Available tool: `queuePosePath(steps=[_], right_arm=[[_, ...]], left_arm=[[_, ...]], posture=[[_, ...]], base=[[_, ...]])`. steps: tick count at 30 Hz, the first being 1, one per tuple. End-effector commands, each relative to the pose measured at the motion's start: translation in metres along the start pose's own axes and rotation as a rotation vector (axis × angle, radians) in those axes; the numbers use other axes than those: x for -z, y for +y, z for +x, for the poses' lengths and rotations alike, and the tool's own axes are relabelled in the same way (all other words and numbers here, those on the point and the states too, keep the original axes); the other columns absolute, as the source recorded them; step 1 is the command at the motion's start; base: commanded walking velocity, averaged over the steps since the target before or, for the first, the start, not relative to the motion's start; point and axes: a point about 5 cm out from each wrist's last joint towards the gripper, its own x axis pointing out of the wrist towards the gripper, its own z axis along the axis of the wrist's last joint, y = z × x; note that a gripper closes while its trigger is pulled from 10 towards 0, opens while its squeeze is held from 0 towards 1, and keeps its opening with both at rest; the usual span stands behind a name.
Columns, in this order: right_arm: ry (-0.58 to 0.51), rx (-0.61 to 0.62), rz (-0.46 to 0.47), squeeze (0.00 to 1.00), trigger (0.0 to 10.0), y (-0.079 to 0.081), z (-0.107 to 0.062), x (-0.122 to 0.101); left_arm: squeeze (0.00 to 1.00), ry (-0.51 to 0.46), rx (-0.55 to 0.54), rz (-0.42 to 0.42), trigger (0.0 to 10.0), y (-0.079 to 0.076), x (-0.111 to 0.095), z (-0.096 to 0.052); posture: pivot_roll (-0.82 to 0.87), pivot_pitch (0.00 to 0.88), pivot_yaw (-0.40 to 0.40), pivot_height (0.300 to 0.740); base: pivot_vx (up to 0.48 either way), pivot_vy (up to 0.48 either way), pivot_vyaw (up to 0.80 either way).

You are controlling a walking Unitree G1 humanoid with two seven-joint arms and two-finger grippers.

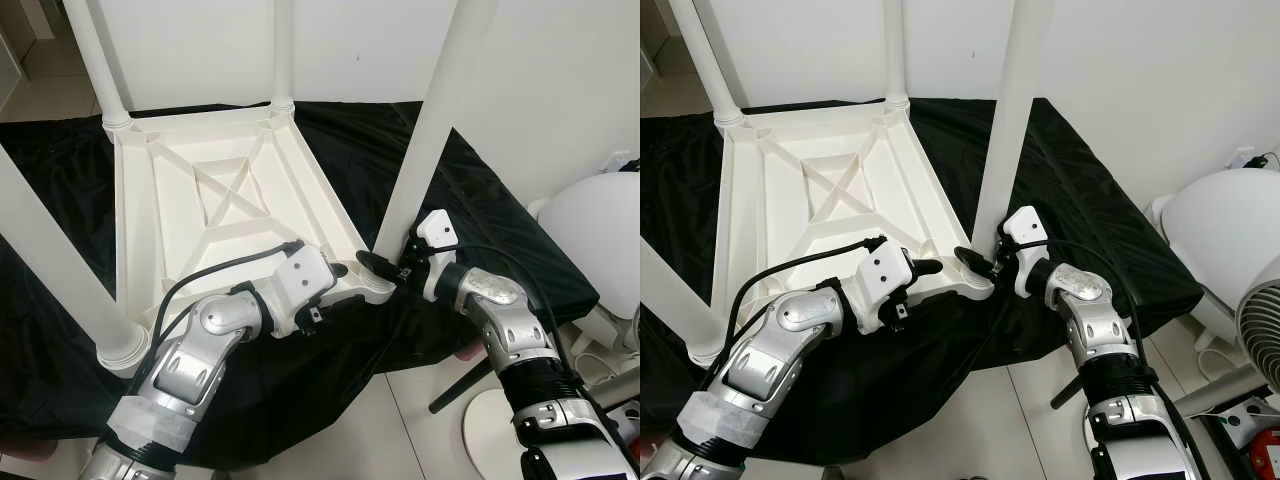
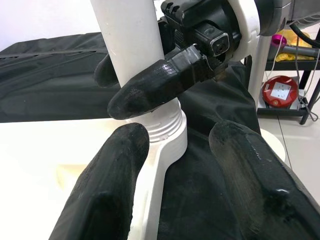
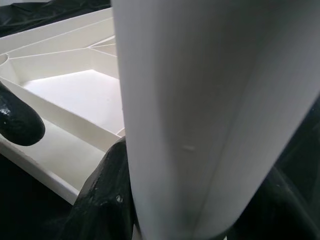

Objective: Building children table

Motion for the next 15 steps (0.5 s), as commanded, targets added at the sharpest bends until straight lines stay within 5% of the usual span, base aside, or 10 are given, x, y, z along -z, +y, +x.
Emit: queuePosePath(steps=[1, 15], right_arm=[[0.026, 0.050, 0.022, 0.00, 10.0, -0.0037, -0.0020, 0.0053], [-0.008, 0.289, 0.050, 0.00, 10.0, -0.0082, -0.0006, 0.0022]], left_arm=[[0.00, -0.005, 0.009, 0.006, 10.0, 0.0004, -0.0017, 0.0027], [0.00, -0.001, 0.009, -0.002, 10.0, 0.0014, -0.0006, 0.0018]], posture=[[0.04, 0.057, -0.028, 0.740], [0.02, 0.076, -0.026, 0.740]], base=[[0.000, 0.000, 0.00], [0.000, 0.000, 0.00]])
